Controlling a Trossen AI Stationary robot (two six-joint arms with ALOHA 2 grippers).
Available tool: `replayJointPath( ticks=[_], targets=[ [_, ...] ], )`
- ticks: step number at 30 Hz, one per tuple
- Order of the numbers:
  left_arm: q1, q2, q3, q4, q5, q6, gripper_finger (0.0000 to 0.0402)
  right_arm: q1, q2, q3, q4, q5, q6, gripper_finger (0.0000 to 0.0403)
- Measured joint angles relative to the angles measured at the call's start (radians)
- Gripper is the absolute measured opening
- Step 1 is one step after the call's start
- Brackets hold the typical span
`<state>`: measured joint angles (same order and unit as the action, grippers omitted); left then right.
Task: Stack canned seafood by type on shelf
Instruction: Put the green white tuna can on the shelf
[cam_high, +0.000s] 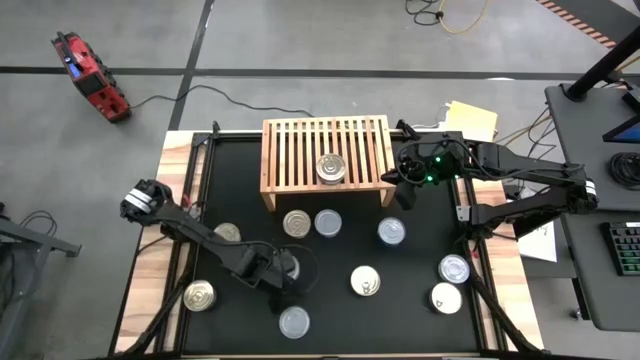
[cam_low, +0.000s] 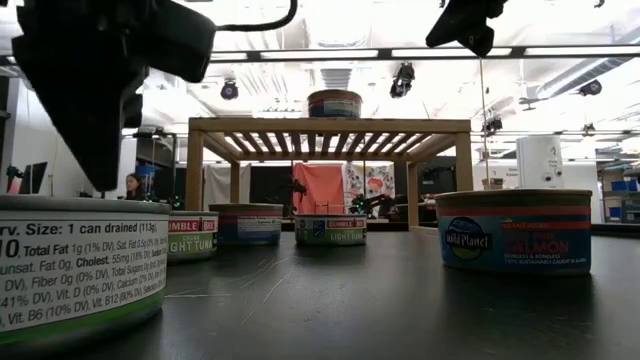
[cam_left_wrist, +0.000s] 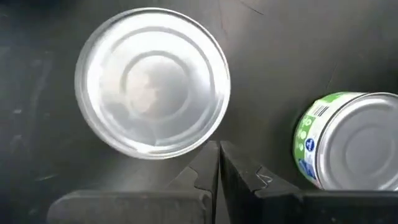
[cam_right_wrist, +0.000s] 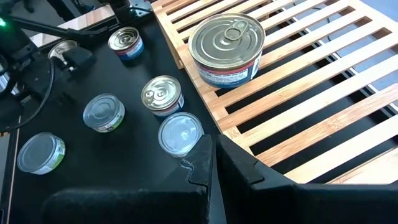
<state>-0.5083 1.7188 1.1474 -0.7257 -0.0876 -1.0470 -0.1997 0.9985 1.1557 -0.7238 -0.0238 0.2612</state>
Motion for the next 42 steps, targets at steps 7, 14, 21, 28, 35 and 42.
replayJointPath(
  ticks=[7,14,21,28,35,42],
  targets=[
    [-0.002,-0.03,0.004,0.119,-0.079,0.01,0.0,0.0,0.0,0.0,0.0,0.007,0.0,0.0013],
    [-0.002,-0.094,-0.026,0.066,-0.166,0.034,0.0,0.032,0.018,-0.04,0.01,-0.12,0.092,0.0013],
    [-0.004,-0.183,-0.134,0.157,-0.165,-0.044,0.0,0.132,0.079,-0.133,0.151,-0.137,0.193,0.0013],
    [-0.006,-0.292,-0.193,0.269,-0.15,-0.02,0.0,0.222,0.178,-0.145,0.372,-0.133,0.24,0.0013],
    [-0.014,-0.423,-0.332,0.276,-0.139,0.038,0.0,0.328,0.308,-0.146,0.573,-0.067,0.408,0.0013],
    [-0.014,-0.485,-0.505,0.48,-0.153,0.051,0.0,0.371,0.403,-0.146,0.604,0.043,0.583,0.0013]
  ],
)
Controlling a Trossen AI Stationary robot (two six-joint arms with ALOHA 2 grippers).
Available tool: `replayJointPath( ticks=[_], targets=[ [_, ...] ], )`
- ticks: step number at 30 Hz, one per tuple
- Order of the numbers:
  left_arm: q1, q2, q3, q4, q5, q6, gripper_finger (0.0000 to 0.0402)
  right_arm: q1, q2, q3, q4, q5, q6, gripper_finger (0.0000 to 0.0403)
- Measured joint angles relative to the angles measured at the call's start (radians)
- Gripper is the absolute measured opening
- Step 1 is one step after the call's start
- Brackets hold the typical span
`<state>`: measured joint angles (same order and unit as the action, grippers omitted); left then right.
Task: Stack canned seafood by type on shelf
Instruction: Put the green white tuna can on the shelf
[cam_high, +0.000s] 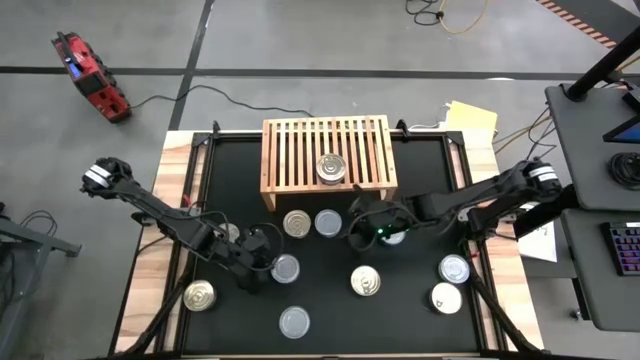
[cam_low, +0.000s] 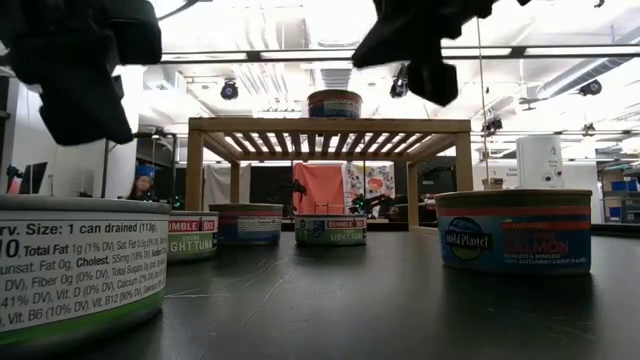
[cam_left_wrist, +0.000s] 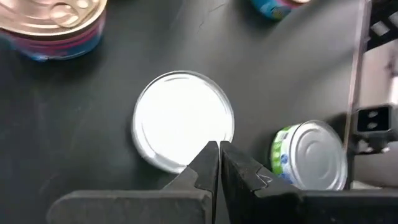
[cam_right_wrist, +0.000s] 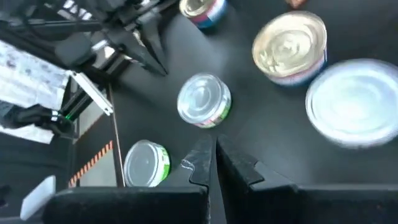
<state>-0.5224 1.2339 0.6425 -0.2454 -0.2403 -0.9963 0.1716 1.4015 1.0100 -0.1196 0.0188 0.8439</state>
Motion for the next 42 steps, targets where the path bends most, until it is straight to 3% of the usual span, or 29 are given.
replayJointPath(
  ticks=[4,8,14,20,28,36,42],
  targets=[
    [0.0,0.021,-0.05,0.126,-0.006,-0.001,0.0,0.001,0.062,0.003,0.021,0.0,0.023,0.0013],
    [0.0,0.05,-0.056,0.135,-0.005,-0.007,0.0,0.003,0.154,0.062,0.027,-0.012,0.012,0.0013],
    [0.0,0.076,-0.025,0.131,-0.005,-0.008,0.0,0.003,0.287,0.188,0.021,-0.02,-0.084,0.0013],
    [0.0,0.117,0.013,0.125,-0.003,-0.011,0.0,0.007,0.342,0.212,0.019,-0.046,-0.228,0.0013],
    [-0.001,0.209,0.114,-0.025,0.096,-0.093,0.0,0.004,0.368,0.21,0.036,-0.077,-0.315,0.0013],
    [-0.001,0.278,0.248,-0.306,0.053,-0.015,0.0,0.005,0.402,0.212,0.17,-0.124,-0.32,0.0013],
    [-0.001,0.27,0.22,-0.288,0.012,0.076,0.0,-0.016,0.45,0.209,0.207,-0.129,-0.241,0.0013]
  ],
)
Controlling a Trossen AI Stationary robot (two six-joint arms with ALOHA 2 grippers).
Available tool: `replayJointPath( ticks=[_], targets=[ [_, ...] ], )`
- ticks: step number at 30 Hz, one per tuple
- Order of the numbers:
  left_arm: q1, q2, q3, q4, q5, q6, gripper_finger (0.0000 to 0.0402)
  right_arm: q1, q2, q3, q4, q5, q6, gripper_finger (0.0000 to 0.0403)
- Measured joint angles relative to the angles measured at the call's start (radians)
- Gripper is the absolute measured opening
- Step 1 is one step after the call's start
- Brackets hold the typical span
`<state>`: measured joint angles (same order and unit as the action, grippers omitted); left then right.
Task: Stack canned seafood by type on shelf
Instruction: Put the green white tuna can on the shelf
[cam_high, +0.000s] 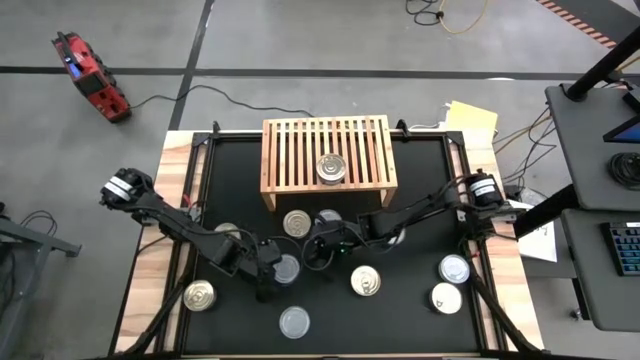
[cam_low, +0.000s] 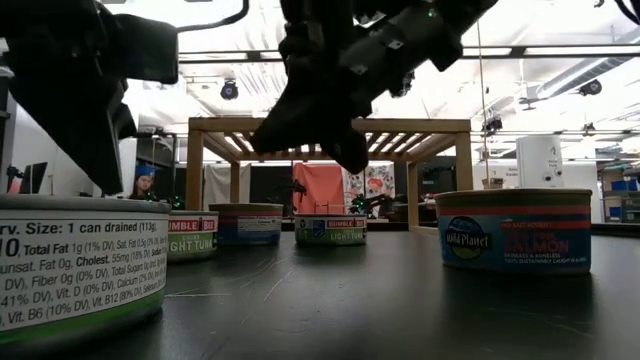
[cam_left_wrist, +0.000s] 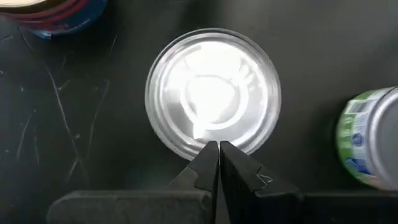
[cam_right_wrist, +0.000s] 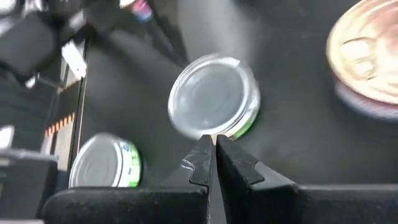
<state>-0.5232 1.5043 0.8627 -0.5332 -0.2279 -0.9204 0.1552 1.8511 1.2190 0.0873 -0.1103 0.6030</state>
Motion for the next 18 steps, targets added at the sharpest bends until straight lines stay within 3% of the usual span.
replayJointPath(
  ticks=[8,18],
  targets=[
    [-0.005,-0.007,-0.112,0.209,-0.008,0.064,0.0,-0.007,0.012,0.0,0.0,0.005,0.125,0.0013],
    [-0.031,-0.012,-0.163,0.262,-0.056,0.075,0.0,-0.007,0.018,0.001,-0.002,0.032,0.266,0.0013]
  ],
)
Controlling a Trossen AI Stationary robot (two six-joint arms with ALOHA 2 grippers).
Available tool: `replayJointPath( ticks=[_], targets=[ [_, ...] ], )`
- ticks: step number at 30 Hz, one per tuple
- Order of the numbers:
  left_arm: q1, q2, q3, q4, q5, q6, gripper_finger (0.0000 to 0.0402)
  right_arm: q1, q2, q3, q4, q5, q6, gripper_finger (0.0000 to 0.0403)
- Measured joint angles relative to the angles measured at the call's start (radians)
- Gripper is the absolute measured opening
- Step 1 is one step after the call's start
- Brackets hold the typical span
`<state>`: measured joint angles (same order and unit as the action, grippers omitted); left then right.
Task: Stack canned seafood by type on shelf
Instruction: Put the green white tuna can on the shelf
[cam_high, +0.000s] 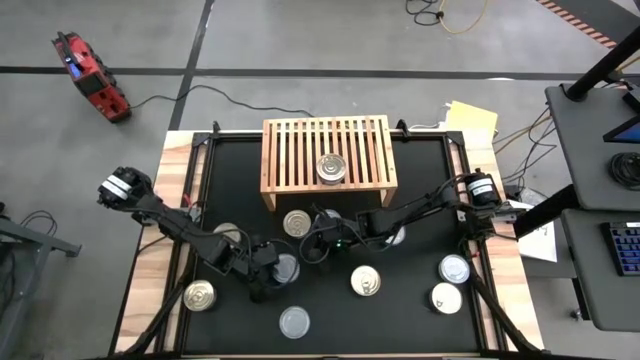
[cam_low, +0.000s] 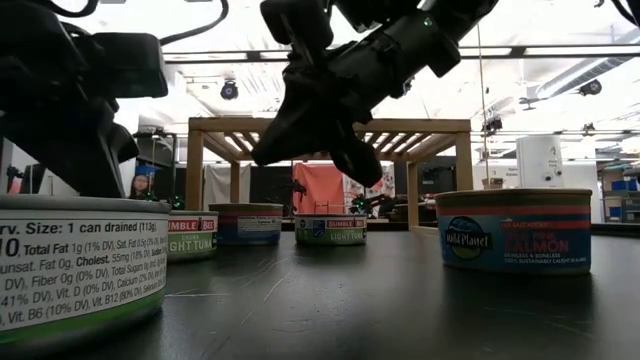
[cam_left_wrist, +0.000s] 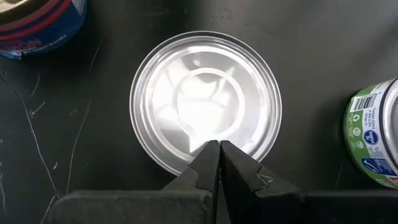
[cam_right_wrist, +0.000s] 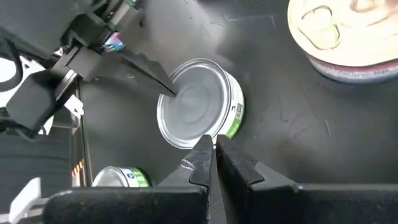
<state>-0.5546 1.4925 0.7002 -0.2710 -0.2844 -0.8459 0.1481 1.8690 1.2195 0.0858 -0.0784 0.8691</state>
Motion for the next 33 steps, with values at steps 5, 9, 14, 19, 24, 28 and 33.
replayJointPath(
  ticks=[5,9,14,19,24,28,33],
  targets=[
    [-0.02,0.003,0.0,0.002,-0.034,-0.024,0.0,0.008,0.0,0.0,0.002,0.02,0.022,0.0013],
    [-0.032,0.003,-0.002,0.005,-0.045,-0.032,0.0,0.018,0.0,0.0,0.003,0.054,0.024,0.0013],
    [-0.038,0.004,-0.003,0.006,-0.054,-0.047,0.0,0.028,0.0,0.0,0.003,0.101,0.022,0.0013],
    [-0.042,0.004,-0.006,0.006,-0.063,-0.057,0.0,0.037,0.0,0.0,0.002,0.149,0.006,0.0031],
    [-0.05,0.004,-0.008,0.005,-0.076,-0.072,0.0,0.041,0.0,0.0,0.002,0.17,0.021,0.0087],
    [-0.06,0.004,-0.009,0.001,-0.097,-0.083,0.0,0.044,0.016,0.0,0.031,0.187,0.011,0.0132],
    [-0.077,0.005,-0.01,0.002,-0.125,-0.102,0.0,0.048,0.088,0.011,0.134,0.145,0.017,0.0171]
  ],
)
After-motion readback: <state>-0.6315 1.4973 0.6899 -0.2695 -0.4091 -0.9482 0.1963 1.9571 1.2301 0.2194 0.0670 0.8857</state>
